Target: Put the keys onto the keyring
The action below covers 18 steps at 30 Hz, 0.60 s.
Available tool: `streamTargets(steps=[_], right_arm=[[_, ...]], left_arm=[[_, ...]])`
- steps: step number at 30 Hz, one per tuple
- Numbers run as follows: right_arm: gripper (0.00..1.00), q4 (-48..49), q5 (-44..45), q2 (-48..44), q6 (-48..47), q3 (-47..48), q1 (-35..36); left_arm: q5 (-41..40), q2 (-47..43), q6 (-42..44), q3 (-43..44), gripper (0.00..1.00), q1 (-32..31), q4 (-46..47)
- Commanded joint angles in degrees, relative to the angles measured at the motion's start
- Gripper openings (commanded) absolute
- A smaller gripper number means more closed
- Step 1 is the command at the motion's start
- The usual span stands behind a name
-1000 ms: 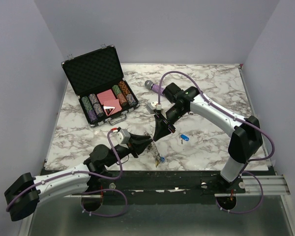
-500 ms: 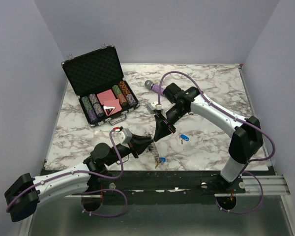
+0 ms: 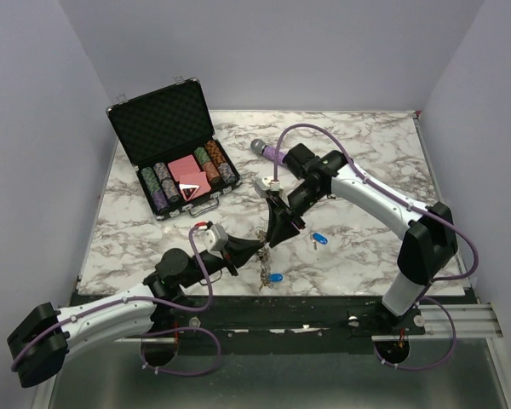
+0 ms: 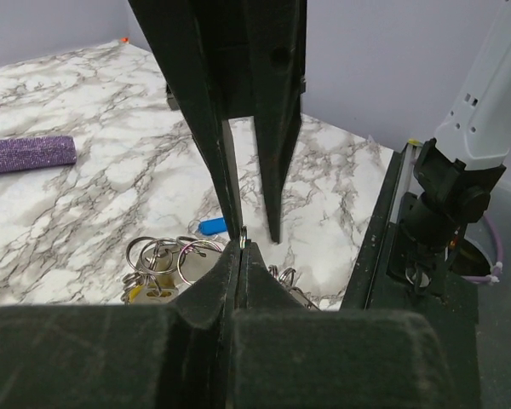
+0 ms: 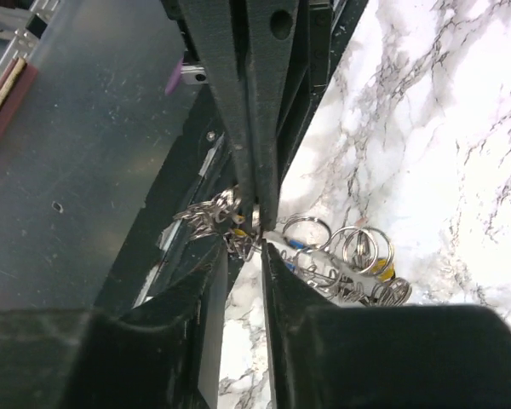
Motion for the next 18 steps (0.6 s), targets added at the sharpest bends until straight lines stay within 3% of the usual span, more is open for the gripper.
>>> streamTargets(steps=[1,4,12,18], right_arm=[[0.36,-0.5,-2.6,-3.1,0.9,1.9,-1.3],[0.41,-2.5,-2.7,-4.6,-1.2,2.7,-2.8],[0.46,-15.8,-6.5,-5.6,-23.8,0.8,-2.8],[0.49,-15.8,-8.1,-6.0,-24.5,1.8,-2.7]], left_arm=[[5.3,-4.0,1.0,-3.9,0.00,2.6,7.3],[12.3,-6.5,2.7,-5.1,0.00,5.7,9.2],[26.1,-6.8,6.2,0.1,0.00,11.5,6.0],[30.2,-2.2,-1.4,0.2,0.00,13.8,17.5]])
